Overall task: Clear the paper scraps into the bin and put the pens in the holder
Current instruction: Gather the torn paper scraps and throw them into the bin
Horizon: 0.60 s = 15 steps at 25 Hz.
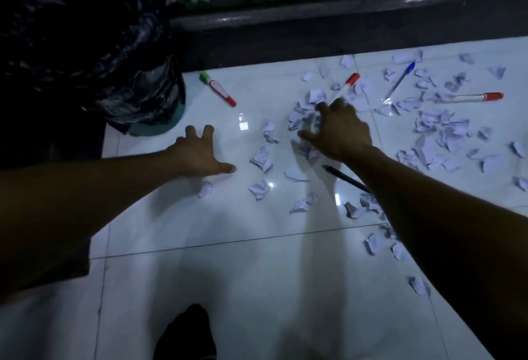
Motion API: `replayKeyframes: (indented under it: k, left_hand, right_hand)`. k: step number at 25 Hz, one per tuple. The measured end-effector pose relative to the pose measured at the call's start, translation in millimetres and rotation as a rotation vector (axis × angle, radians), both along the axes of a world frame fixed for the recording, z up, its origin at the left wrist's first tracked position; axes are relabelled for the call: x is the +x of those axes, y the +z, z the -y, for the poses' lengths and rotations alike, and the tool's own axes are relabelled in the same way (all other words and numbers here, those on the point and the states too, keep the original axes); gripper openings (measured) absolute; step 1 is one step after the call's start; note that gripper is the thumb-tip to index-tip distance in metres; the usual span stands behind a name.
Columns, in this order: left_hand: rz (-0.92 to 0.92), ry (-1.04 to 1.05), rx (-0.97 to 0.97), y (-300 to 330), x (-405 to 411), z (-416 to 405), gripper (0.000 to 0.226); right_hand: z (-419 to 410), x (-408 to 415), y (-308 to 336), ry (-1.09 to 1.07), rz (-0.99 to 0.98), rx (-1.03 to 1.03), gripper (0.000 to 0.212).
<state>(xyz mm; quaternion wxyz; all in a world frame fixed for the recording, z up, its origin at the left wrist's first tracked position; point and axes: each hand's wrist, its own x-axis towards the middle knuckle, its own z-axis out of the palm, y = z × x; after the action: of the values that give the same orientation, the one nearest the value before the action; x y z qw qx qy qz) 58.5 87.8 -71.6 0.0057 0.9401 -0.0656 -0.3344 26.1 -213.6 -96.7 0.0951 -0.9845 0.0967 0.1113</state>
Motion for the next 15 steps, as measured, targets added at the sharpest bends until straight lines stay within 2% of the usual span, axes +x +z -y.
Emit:
replayKeyframes:
  k: [3, 6, 9, 11, 13, 15]
  left_hand:
    - [-0.087, 0.272, -0.090, -12, -33, -5, 0.123]
    - [-0.087, 0.393, -0.273, -17, -51, 13, 0.116]
    - [-0.107, 0.345, -0.402, -22, -53, 50, 0.121]
    - [-0.080, 0.315, -0.501, -16, -48, 81, 0.115]
    - [-0.036, 0.245, -0.578, -6, -39, 101, 0.108]
    - [-0.005, 0.132, -0.566, 0, -29, 99, 0.106]
  right_hand:
    - [4, -6, 1, -0.059, 0.017, -0.012, 0.082]
    - [1, -15, -9, -0.036, -0.042, -0.002, 0.078]
    - [-23, -13, -7, 0.022, -0.064, 0.159, 0.069]
    - [-39, -12, 1, 0.139, -0.112, 0.219, 0.063]
    - [-43, -14, 10, 0.200, -0.039, 0.231, 0.050]
    - [-37, -22, 25, 0.207, 0.078, 0.196, 0.038]
